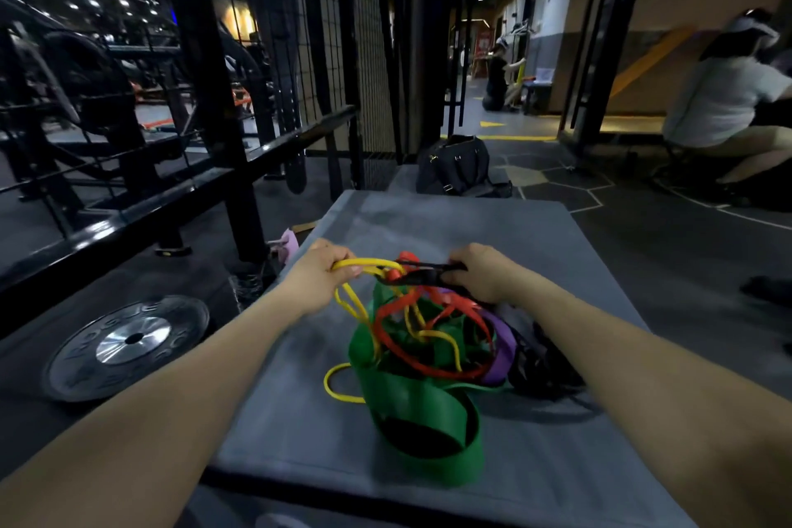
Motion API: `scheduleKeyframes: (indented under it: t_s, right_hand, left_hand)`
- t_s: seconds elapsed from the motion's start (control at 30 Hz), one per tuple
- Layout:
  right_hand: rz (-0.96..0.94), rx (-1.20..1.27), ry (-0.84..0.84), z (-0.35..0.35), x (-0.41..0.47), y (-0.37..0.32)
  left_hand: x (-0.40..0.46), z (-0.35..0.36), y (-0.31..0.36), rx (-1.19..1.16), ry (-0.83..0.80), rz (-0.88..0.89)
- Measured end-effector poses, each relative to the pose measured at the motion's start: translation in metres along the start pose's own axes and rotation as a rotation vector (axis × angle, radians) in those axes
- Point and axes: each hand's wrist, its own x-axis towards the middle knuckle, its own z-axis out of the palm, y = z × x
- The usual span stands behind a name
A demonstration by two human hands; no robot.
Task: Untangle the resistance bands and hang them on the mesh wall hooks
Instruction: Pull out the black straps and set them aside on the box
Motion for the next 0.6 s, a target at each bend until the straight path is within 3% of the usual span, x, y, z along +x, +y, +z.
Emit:
scheduleKeyframes:
  t_s: [0.13, 0.23, 0.3, 0.47, 0.6]
  right_hand:
    - [-0.066, 0.151, -0.02, -0.008, -0.01, -0.01]
    - [-0.088, 0.216, -0.004, -0.01, -0.009, -0.014]
    - [-0.08, 0.241, 0.007, -0.013, -0.008, -0.015]
    - [-0.098, 0.326, 0.052, -0.019, -0.006, -0.013]
    - [-0.115, 0.469, 0.127, -0.029, -0.004, -0.012]
  left_hand:
    - [0.003, 0.007, -0.005, 0.285, -0.199, -0.046]
    - [0.004, 0.013, 0.005, 0.365, -0.26, -0.051]
    - [0.007, 0.015, 0.01, 0.304, -0.223, -0.022]
    - [0.008, 0.018, 0.027, -0.104, -0.025, -0.003]
    - [0.01, 0.021, 0.022, 0.249, -0.236, -0.026]
